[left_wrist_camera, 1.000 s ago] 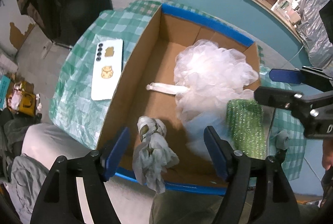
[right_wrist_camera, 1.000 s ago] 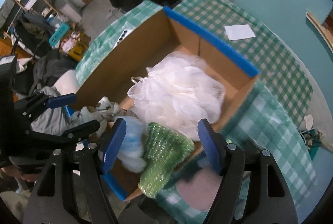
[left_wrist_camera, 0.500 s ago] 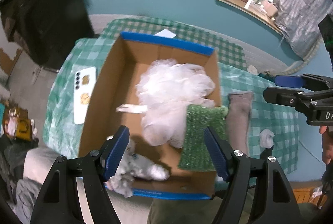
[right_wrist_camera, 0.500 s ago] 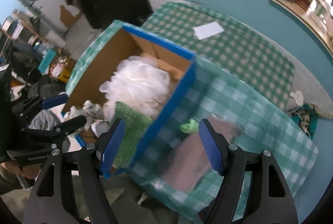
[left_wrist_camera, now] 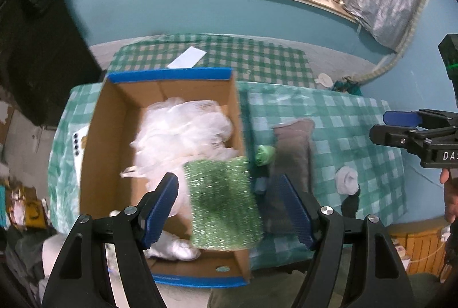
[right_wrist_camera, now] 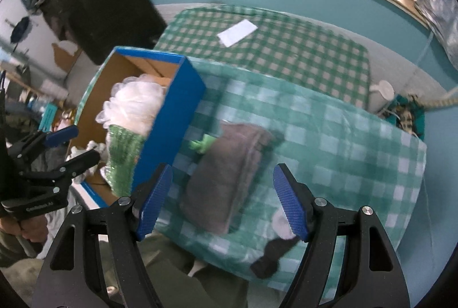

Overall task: Organize soft objects
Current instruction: 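Reach the left tool to the grey fleece mitten while the right tool reaches the black sock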

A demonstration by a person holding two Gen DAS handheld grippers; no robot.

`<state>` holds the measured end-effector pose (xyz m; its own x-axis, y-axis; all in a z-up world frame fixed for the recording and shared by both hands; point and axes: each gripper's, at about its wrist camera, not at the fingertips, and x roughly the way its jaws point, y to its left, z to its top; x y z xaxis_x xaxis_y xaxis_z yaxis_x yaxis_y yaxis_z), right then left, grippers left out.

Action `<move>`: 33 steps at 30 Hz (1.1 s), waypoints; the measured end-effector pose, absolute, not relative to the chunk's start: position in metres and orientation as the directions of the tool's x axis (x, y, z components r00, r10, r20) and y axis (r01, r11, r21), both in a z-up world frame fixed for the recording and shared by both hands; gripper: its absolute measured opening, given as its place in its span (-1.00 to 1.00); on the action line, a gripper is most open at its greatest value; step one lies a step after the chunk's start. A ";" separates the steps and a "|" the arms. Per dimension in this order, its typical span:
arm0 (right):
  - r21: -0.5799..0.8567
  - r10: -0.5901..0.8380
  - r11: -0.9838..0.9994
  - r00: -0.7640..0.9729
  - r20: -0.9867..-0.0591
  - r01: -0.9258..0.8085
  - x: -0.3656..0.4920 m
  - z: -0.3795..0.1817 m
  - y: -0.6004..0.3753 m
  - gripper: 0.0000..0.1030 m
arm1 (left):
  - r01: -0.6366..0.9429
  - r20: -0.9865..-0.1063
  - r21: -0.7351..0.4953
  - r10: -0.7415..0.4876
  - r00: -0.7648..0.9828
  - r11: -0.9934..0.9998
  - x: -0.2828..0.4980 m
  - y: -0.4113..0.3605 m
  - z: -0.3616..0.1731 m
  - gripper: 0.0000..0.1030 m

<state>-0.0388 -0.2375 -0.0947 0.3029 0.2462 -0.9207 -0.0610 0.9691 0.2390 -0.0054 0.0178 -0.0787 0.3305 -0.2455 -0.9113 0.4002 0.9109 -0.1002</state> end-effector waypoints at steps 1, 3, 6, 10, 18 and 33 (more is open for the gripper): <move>0.239 0.241 0.970 0.304 -0.922 -0.047 -0.042 -0.095 -0.243 0.45 | 0.408 -0.912 -0.094 -0.243 0.331 0.908 -0.006 0.013 -0.078 0.45; 0.237 0.231 0.971 0.305 -0.924 -0.019 -0.049 -0.096 -0.255 0.45 | 0.433 -0.914 -0.082 -0.241 0.326 0.898 -0.009 0.000 -0.078 0.45; 0.235 0.219 0.972 0.307 -0.926 0.015 -0.058 -0.097 -0.270 0.45 | 0.462 -0.916 -0.060 -0.233 0.326 0.885 -0.012 -0.017 -0.078 0.45; 0.230 0.202 0.971 0.305 -0.931 0.060 -0.071 -0.102 -0.289 0.45 | 0.491 -0.919 -0.066 -0.245 0.309 0.869 -0.016 -0.034 -0.080 0.46; 0.214 0.172 0.968 0.273 -0.946 0.130 -0.092 -0.120 -0.313 0.45 | 0.529 -0.922 -0.073 -0.259 0.286 0.845 -0.020 -0.064 -0.087 0.46; 0.197 0.160 0.956 0.178 -0.971 0.219 -0.127 -0.184 -0.318 0.45 | 0.583 -0.959 -0.042 -0.197 0.205 0.812 -0.034 -0.097 -0.134 0.46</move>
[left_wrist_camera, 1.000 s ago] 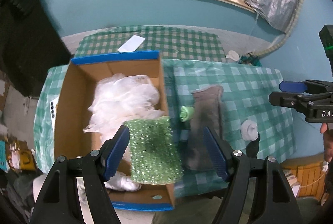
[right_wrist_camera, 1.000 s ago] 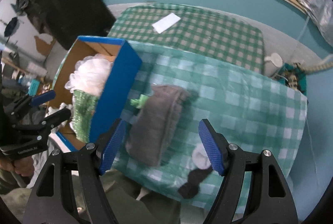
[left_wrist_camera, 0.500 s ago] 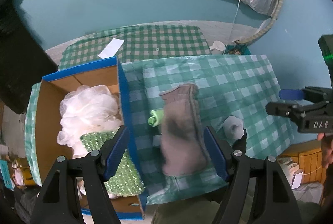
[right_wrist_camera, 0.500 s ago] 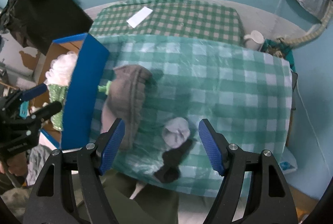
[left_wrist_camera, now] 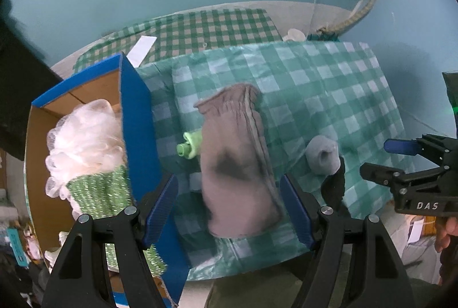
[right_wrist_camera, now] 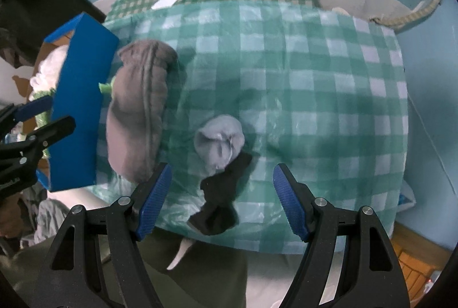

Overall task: Organize soft objects
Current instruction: 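Reach the left tool to the grey fleece mitten while the right tool reaches the black sock, then grasp the grey fleece mitten with the left tool while the right tool grasps the black sock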

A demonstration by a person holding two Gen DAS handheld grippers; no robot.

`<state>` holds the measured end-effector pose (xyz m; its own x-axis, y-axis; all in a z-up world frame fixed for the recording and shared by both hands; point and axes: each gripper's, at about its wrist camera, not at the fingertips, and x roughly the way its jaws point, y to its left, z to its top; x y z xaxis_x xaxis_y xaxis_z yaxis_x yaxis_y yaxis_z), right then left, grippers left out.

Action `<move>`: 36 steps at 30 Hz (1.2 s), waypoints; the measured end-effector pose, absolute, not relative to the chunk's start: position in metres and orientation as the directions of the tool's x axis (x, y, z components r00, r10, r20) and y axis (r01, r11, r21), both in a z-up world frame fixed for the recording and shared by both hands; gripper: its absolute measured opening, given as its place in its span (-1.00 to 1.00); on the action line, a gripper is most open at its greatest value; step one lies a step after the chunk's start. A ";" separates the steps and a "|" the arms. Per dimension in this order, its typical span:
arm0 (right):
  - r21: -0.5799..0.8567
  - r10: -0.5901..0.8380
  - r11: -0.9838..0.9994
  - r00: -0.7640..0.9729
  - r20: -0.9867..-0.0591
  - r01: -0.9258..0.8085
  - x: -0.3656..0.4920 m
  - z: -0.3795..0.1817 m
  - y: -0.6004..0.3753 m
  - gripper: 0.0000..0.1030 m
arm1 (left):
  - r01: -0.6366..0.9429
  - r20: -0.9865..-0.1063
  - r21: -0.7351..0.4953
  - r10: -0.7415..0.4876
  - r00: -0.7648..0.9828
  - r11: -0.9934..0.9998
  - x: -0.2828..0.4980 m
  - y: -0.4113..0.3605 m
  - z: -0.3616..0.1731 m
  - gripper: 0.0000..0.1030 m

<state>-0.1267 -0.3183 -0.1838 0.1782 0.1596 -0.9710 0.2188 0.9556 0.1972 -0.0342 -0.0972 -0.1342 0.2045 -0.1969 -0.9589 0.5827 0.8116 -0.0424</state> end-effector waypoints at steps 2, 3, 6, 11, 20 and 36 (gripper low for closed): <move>0.204 0.169 0.953 0.163 -0.972 0.226 -0.129 -0.194 -0.315 0.45 | 0.591 -0.962 -0.034 -0.188 0.200 0.806 -0.037 -0.100 -0.142 0.46; 0.204 0.171 0.952 0.155 -0.973 0.227 -0.131 -0.200 -0.313 0.45 | 0.592 -0.964 -0.032 -0.182 0.196 0.805 -0.038 -0.100 -0.145 0.46; 0.192 0.165 0.957 0.135 -0.977 0.219 -0.132 -0.214 -0.309 0.45 | 0.591 -0.969 -0.033 -0.172 0.179 0.806 -0.039 -0.101 -0.155 0.46; 0.165 0.150 0.964 0.085 -0.985 0.210 -0.137 -0.240 -0.304 0.45 | 0.576 -0.977 -0.041 -0.155 0.150 0.816 -0.039 -0.100 -0.170 0.46; 0.154 0.147 0.960 0.045 -0.988 0.234 -0.146 -0.266 -0.309 0.45 | 0.576 -0.983 -0.036 -0.134 0.128 0.816 -0.040 -0.103 -0.185 0.46; 0.146 0.144 0.976 0.021 -0.989 0.162 -0.132 -0.284 -0.287 -0.24 | 0.563 -0.990 -0.042 -0.109 0.086 0.826 -0.034 -0.110 -0.208 0.46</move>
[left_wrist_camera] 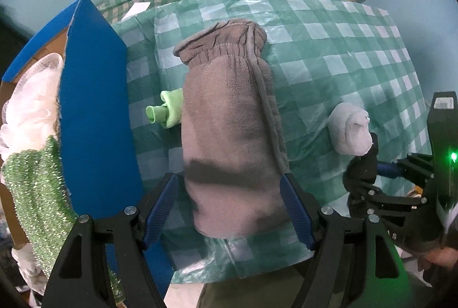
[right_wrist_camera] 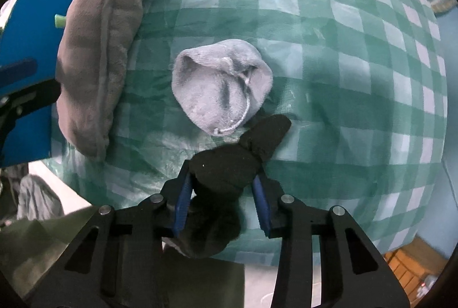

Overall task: Organize soft objects
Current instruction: 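Grasp the grey fleece mitten with the left tool while the right tool grasps the black sock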

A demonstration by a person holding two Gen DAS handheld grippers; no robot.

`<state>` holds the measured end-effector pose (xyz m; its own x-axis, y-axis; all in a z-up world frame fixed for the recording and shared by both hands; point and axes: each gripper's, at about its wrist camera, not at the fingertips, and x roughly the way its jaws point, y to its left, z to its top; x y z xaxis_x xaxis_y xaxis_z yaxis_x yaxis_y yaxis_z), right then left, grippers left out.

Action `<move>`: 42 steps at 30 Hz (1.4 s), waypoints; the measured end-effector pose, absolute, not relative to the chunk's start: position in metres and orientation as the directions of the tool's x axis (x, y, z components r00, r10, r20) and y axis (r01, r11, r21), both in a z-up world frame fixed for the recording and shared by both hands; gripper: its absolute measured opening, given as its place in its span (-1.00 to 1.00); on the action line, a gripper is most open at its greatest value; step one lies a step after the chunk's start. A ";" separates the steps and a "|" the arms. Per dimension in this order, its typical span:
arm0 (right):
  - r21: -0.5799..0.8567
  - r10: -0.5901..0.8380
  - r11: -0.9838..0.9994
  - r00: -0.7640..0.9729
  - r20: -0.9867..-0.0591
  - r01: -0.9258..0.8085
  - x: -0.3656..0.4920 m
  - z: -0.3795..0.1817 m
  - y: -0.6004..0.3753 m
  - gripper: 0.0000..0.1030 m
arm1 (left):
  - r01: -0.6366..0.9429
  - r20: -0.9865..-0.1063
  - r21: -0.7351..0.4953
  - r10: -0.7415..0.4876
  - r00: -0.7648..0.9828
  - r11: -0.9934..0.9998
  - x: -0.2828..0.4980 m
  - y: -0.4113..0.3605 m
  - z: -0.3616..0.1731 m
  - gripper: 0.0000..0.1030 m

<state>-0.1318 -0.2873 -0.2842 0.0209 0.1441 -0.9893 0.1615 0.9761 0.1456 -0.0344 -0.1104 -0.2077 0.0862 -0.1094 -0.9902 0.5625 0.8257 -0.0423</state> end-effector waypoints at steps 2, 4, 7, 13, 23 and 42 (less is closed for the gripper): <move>0.144 0.142 0.977 0.021 -0.990 0.158 -0.132 -0.283 -0.288 -0.25 | 0.550 -0.991 -0.051 -0.111 0.075 0.833 -0.032 -0.112 -0.210 0.46; 0.133 0.131 0.979 0.023 -0.991 0.155 -0.130 -0.280 -0.287 -0.25 | 0.536 -0.992 -0.055 -0.109 0.070 0.842 -0.029 -0.113 -0.213 0.46; 0.128 0.125 0.978 0.029 -0.992 0.167 -0.129 -0.274 -0.294 -0.25 | 0.516 -0.991 -0.073 -0.119 0.057 0.853 -0.024 -0.116 -0.216 0.46; 0.139 0.128 0.970 0.066 -0.990 0.201 -0.131 -0.255 -0.319 -0.25 | 0.512 -0.990 -0.080 -0.129 0.062 0.855 -0.017 -0.129 -0.216 0.46; 0.142 0.112 0.967 0.144 -0.983 0.213 -0.113 -0.227 -0.356 -0.25 | 0.480 -0.994 -0.045 -0.087 0.064 0.876 -0.001 -0.151 -0.228 0.46; 0.170 0.155 0.983 0.170 -0.973 0.075 -0.065 -0.211 -0.364 -0.25 | 0.406 -0.997 0.046 0.020 0.069 0.913 0.011 -0.158 -0.251 -0.01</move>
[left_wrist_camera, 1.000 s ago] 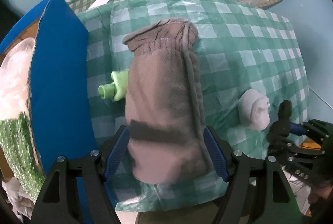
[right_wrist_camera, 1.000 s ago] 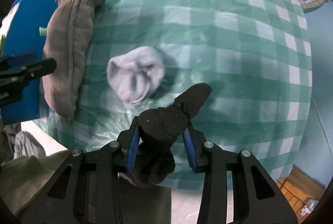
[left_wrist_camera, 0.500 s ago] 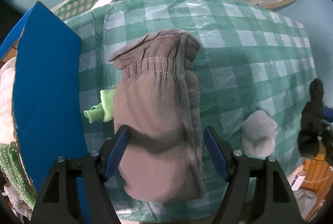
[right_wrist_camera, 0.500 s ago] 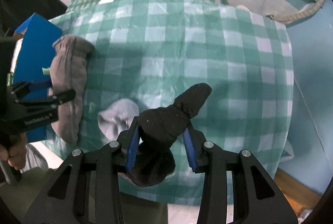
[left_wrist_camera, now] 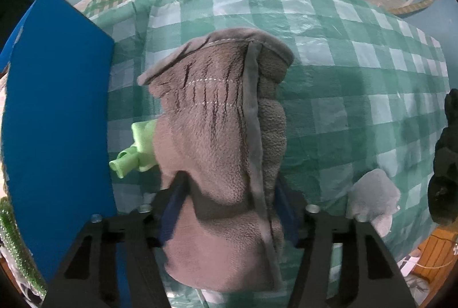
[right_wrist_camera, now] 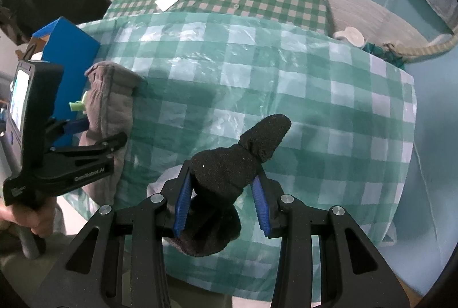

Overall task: Organize soft objects
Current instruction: 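Grasp the grey fleece mitten with the left tool while the right tool grasps the black sock, then carry the mitten and black sock over the box with both tools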

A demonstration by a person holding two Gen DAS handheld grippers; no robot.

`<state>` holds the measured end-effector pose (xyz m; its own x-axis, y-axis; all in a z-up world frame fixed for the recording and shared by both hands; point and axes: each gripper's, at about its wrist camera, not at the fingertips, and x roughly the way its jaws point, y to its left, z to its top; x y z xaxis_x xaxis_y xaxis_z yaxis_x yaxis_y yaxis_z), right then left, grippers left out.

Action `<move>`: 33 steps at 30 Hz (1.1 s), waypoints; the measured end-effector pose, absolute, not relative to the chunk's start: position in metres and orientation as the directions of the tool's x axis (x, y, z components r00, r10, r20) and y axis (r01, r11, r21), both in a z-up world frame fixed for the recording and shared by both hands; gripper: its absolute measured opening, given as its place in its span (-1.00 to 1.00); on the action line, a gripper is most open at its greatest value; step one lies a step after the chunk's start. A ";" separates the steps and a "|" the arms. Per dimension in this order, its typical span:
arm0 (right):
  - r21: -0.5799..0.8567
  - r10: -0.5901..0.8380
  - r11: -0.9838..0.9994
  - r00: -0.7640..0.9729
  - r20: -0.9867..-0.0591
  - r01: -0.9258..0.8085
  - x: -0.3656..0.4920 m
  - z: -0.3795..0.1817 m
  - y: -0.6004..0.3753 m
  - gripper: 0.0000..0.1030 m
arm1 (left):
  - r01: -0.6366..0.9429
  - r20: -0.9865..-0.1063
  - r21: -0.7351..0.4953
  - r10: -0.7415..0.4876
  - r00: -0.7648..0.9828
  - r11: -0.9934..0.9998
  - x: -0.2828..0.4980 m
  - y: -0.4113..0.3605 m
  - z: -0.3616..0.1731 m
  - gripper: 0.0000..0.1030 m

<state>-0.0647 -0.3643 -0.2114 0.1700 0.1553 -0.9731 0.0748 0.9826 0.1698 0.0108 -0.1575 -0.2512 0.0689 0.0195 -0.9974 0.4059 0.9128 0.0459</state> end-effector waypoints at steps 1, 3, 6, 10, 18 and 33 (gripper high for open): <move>0.171 0.157 0.983 0.171 -0.973 0.070 -0.064 -0.211 -0.364 -0.25 | 0.404 -0.997 0.043 0.015 0.072 0.914 0.009 -0.156 -0.250 -0.10; 0.174 0.161 0.983 0.174 -0.972 0.064 -0.061 -0.209 -0.363 -0.25 | 0.403 -0.997 0.039 0.007 0.081 0.915 0.006 -0.151 -0.247 -0.43; 0.176 0.163 0.983 0.181 -0.970 0.059 -0.059 -0.207 -0.361 -0.25 | 0.409 -0.996 0.023 -0.014 0.088 0.912 0.001 -0.145 -0.240 -0.53; 0.181 0.169 0.982 0.190 -0.967 0.051 -0.059 -0.202 -0.358 -0.25 | 0.420 -0.993 0.014 -0.035 0.109 0.907 -0.001 -0.136 -0.229 -0.53; 0.170 0.160 0.985 0.200 -0.967 0.035 -0.062 -0.188 -0.349 -0.25 | 0.424 -0.985 -0.034 -0.103 0.141 0.905 -0.010 -0.126 -0.196 -0.53; 0.166 0.163 0.986 0.225 -0.961 -0.005 -0.064 -0.155 -0.323 -0.25 | 0.431 -0.961 -0.114 -0.210 0.180 0.895 -0.015 -0.098 -0.141 -0.53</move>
<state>-0.0639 -0.3234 -0.1553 0.2246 0.1632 -0.9607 -0.0048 0.9860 0.1664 -0.0150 -0.0978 -0.1406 0.1804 -0.2097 -0.9610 0.4311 0.8950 -0.1144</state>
